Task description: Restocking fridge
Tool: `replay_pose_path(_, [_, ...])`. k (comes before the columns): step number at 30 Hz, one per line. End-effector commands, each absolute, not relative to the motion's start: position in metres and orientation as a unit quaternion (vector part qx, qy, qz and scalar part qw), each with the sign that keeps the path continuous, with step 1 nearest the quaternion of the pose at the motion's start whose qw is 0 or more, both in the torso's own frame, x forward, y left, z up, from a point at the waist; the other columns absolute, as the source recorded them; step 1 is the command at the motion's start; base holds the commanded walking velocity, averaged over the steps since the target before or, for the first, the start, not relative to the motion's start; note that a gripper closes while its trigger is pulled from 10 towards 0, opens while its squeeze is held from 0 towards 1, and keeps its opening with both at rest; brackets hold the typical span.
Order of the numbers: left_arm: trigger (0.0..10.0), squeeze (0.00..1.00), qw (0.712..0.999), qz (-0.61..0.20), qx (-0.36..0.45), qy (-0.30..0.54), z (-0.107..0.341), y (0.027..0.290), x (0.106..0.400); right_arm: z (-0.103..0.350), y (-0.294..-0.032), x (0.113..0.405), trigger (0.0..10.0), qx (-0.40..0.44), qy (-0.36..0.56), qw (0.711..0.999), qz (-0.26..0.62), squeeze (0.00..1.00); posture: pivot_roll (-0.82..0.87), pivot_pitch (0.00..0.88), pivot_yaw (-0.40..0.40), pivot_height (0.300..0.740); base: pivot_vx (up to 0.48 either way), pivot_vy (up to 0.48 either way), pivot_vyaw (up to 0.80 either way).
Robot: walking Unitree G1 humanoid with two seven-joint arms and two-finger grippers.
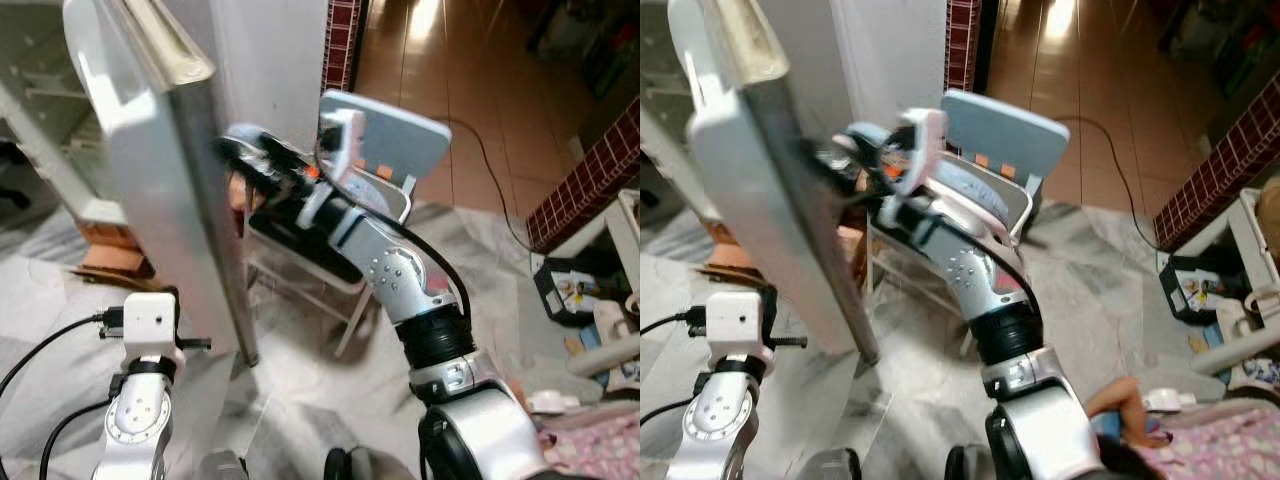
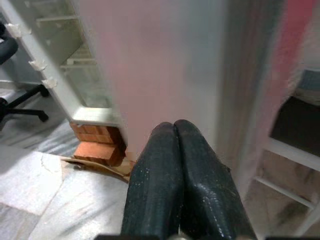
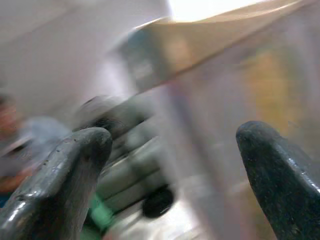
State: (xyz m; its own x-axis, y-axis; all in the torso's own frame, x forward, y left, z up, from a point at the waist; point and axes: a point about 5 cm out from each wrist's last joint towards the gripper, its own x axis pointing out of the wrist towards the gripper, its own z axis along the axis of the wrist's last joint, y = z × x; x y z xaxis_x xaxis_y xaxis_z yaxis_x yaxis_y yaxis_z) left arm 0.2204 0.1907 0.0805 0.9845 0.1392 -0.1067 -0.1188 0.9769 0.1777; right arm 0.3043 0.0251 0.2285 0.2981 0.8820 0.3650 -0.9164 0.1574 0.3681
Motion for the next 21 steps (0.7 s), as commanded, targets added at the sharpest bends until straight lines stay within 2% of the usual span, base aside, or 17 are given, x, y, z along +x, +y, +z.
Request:
replay_pose_path(1, [10.0, 0.00, 0.991, 0.064, 0.091, 0.069, 0.078, 0.192, 0.219, 0.216, 0.050, 0.282, 10.0, 0.319, -0.011, 0.717, 0.620, 0.00, 0.09, 0.121, -0.052, 0.735, 0.000, 0.000, 0.00])
replay_pose_path(4, [10.0, 0.00, 0.992, 0.062, 0.090, 0.069, 0.077, 0.192, 0.219, 0.200, 0.046, 0.290, 10.0, 0.302, 0.014, 0.748, 0.590, 0.00, 0.09, 0.120, -0.051, 0.735, 0.000, 0.000, 0.00])
replay_pose_path(5, [10.0, 0.00, 0.992, 0.062, 0.089, 0.070, 0.077, 0.192, 0.219, 0.189, 0.043, 0.295, 10.0, 0.273, 0.023, 0.775, 0.569, 0.00, 0.09, 0.119, -0.050, 0.735, 0.000, 0.000, 0.00])
replay_pose_path(9, [10.0, 0.00, 0.992, 0.059, 0.089, 0.071, 0.077, 0.191, 0.220, 0.174, 0.032, 0.303, 10.0, 0.238, 0.037, 0.813, 0.531, 0.00, 0.08, 0.122, -0.049, 0.735, 0.000, 0.000, 0.00])
replay_pose_path(11, [10.0, 0.00, 0.992, 0.058, 0.089, 0.071, 0.077, 0.191, 0.219, 0.166, 0.023, 0.305, 10.0, 0.212, 0.036, 0.832, 0.511, 0.00, 0.08, 0.124, -0.048, 0.735, 0.000, 0.000, 0.00])
replay_pose_path(12, [10.0, 0.00, 0.992, 0.058, 0.089, 0.071, 0.077, 0.191, 0.219, 0.158, 0.013, 0.308, 10.0, 0.183, 0.038, 0.852, 0.489, 0.00, 0.08, 0.124, -0.048, 0.735, 0.000, 0.000, 0.00])
replay_pose_path(14, [10.0, 0.00, 0.992, 0.058, 0.088, 0.071, 0.077, 0.191, 0.219, 0.157, 0.009, 0.308, 10.0, 0.173, 0.039, 0.858, 0.482, 0.00, 0.08, 0.124, -0.048, 0.735, 0.000, 0.000, 0.00])
replay_pose_path(17, [10.0, 0.00, 0.992, 0.067, 0.078, 0.067, 0.078, 0.193, 0.218, 0.146, -0.009, 0.311, 10.0, 0.134, 0.037, 0.886, 0.443, 0.00, 0.08, 0.124, -0.049, 0.735, 0.000, 0.000, 0.00])
replay_pose_path(19, [10.0, 0.00, 0.992, 0.078, 0.071, 0.067, 0.078, 0.198, 0.217, 0.142, -0.040, 0.312, 10.0, 0.084, 0.001, 0.917, 0.390, 0.00, 0.08, 0.123, -0.048, 0.735, 0.000, 0.000, 0.00])
replay_pose_path(21, [10.0, 0.00, 0.992, 0.078, 0.069, 0.070, 0.078, 0.199, 0.217, 0.138, -0.051, 0.311, 10.0, 0.076, -0.001, 0.926, 0.370, 0.00, 0.07, 0.123, -0.046, 0.735, 0.000, 0.000, 0.00])
